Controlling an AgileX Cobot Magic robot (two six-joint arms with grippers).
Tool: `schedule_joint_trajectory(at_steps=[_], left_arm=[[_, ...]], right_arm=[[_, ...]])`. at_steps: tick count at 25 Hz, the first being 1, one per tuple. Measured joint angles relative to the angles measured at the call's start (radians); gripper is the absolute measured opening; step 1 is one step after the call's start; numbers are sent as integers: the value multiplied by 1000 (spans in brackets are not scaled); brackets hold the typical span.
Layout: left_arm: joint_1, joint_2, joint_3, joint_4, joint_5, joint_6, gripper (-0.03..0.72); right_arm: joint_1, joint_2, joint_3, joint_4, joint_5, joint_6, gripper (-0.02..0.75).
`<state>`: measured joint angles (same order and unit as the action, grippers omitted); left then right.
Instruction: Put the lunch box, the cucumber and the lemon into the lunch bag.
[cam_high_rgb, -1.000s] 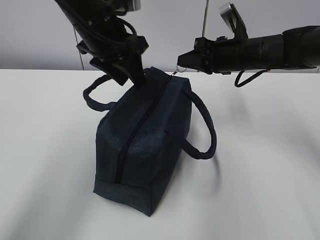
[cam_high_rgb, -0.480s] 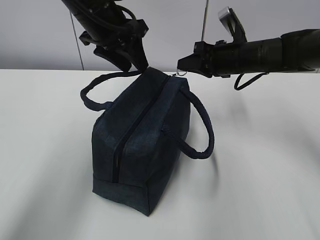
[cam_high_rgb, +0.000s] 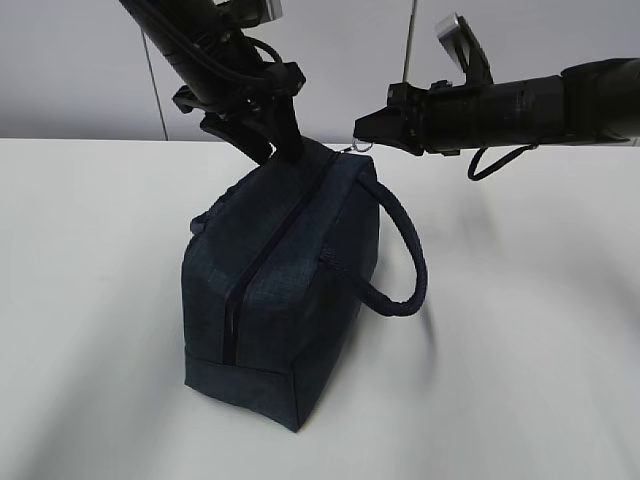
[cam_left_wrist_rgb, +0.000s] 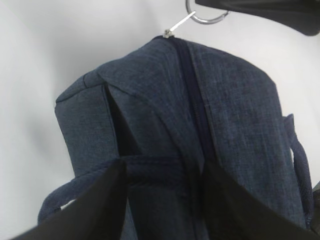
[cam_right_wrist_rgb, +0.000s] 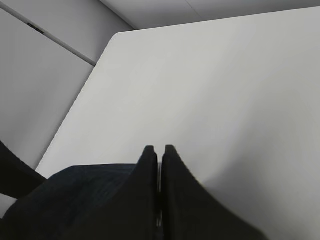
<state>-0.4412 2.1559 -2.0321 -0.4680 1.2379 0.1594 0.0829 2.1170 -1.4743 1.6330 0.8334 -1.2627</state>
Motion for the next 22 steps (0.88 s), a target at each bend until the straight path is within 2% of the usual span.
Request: schedule_joint_trajectory(at_steps=[4, 10, 22], left_arm=[[0, 2, 0, 0, 0, 0, 275], [0, 2, 0, 16, 0, 4, 40], [-4, -24, 0, 31, 2, 83, 20]], right_arm=[[0, 0, 0, 0, 2, 0, 0], [0, 0, 0, 0, 2, 2, 0], [0, 3, 0, 2, 7, 4, 0]])
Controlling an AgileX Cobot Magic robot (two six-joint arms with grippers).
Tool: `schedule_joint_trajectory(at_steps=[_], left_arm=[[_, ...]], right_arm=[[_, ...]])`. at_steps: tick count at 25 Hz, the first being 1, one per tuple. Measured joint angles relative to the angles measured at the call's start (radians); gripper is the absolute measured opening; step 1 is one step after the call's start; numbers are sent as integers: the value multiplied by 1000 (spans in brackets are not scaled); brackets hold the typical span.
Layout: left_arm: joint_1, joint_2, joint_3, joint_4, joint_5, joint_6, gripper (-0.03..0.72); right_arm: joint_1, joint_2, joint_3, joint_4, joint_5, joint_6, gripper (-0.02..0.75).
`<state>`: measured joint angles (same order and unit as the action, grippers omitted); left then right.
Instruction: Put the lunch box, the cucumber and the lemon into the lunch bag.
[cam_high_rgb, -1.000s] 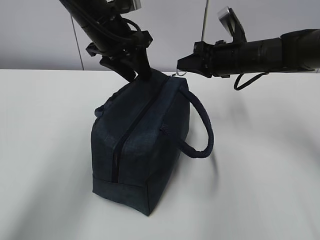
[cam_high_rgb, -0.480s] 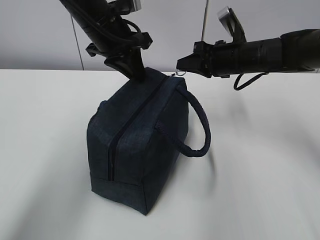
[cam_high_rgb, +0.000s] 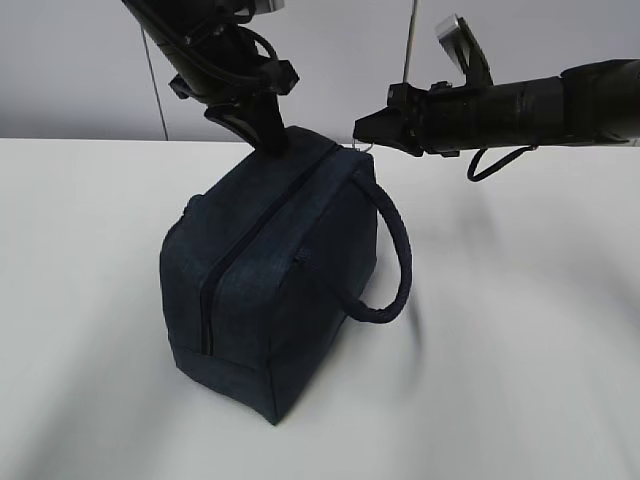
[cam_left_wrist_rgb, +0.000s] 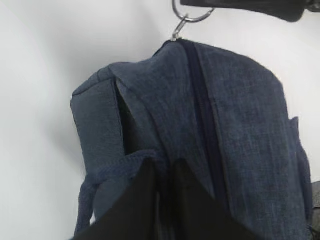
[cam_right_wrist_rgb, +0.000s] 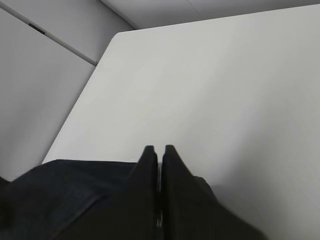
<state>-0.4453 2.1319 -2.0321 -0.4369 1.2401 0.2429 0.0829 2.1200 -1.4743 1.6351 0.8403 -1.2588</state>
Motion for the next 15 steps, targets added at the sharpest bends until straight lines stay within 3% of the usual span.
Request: schedule_joint_trajectory(at_steps=[15], left_arm=[[-26, -62, 2, 12, 2, 18, 20]], right_arm=[[0, 0, 0, 17, -26, -5, 0]])
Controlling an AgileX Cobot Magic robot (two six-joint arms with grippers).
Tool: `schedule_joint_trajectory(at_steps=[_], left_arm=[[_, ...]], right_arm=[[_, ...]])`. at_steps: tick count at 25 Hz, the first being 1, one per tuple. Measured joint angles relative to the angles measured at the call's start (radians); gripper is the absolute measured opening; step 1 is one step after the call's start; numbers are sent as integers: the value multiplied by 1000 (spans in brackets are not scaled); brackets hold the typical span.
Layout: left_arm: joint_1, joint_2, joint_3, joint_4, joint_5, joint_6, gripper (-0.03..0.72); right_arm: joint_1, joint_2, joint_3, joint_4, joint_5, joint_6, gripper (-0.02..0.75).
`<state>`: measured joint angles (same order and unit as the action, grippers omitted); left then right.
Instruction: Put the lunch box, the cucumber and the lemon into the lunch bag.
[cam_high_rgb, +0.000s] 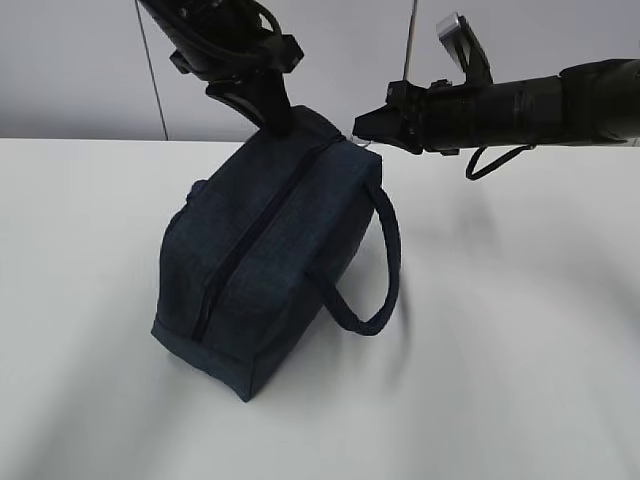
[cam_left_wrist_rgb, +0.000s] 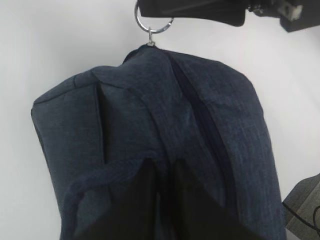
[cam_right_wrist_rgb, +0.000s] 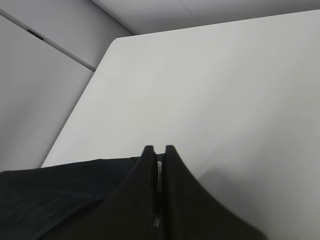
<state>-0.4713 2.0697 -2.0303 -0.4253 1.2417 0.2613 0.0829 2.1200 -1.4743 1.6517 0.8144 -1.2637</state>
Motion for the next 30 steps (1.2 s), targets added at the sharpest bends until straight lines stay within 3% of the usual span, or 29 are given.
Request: schedule_joint_trajectory(at_steps=[11, 30], left_arm=[[-58, -62, 4, 6, 5, 12, 20], [-64, -115, 4, 23, 8, 12, 19]], right_arm=[[0, 0, 0, 2, -45, -12, 0], [2, 4, 0, 12, -8, -14, 0]])
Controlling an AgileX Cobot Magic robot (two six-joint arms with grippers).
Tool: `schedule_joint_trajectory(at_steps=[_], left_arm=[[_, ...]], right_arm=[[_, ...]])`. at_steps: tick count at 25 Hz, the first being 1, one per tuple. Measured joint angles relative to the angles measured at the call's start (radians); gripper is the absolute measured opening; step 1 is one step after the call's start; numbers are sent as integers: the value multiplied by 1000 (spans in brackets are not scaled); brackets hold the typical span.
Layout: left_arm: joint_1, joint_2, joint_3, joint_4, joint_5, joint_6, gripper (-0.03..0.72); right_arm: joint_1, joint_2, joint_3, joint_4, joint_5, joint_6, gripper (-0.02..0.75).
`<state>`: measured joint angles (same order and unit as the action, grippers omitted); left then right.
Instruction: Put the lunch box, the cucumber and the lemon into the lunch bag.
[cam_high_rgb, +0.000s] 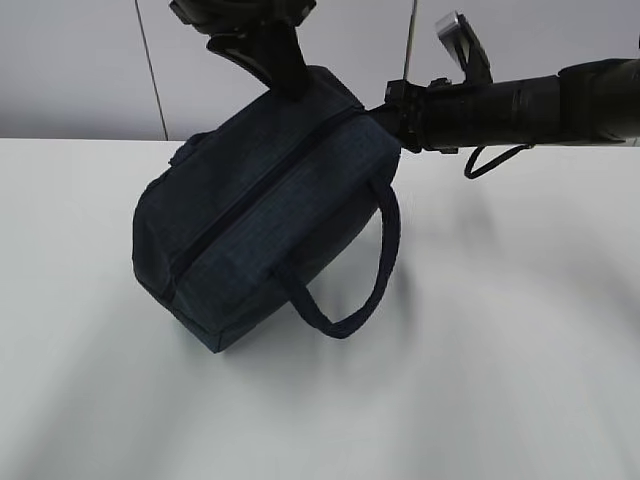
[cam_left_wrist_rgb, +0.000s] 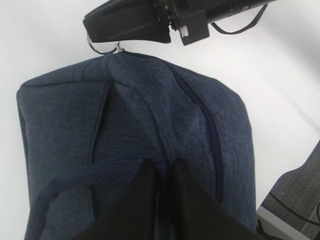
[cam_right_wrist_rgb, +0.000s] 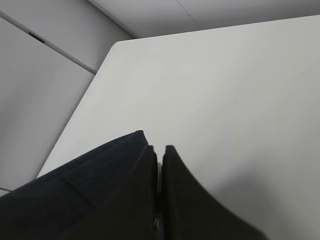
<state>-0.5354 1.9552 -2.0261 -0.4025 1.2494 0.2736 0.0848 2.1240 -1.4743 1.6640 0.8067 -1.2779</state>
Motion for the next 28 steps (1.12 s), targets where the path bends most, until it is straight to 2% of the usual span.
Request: schedule_joint_trajectory(at_steps=[6, 8, 10, 13, 16, 22, 28], left_arm=[[0, -4, 0, 12, 7, -6, 19], [0, -8, 0, 20, 10, -13, 19], [0, -13, 0, 33, 12, -17, 19], [0, -14, 0, 42, 16, -20, 19], [0, -14, 0, 45, 16, -24, 19], [0, 1, 0, 40, 16, -40, 19], [6, 59, 0, 6, 16, -63, 18]], right_arm=[[0, 6, 0, 43, 27, -10, 3], [0, 6, 0, 64, 32, -21, 29], [-2, 10, 0, 89, 32, -32, 89], [-2, 14, 0, 113, 32, -36, 239], [-5, 15, 0, 120, 62, -36, 344], [-25, 15, -54, 121, 174, -13, 376], [-69, -16, -74, 121, 189, 28, 379]])
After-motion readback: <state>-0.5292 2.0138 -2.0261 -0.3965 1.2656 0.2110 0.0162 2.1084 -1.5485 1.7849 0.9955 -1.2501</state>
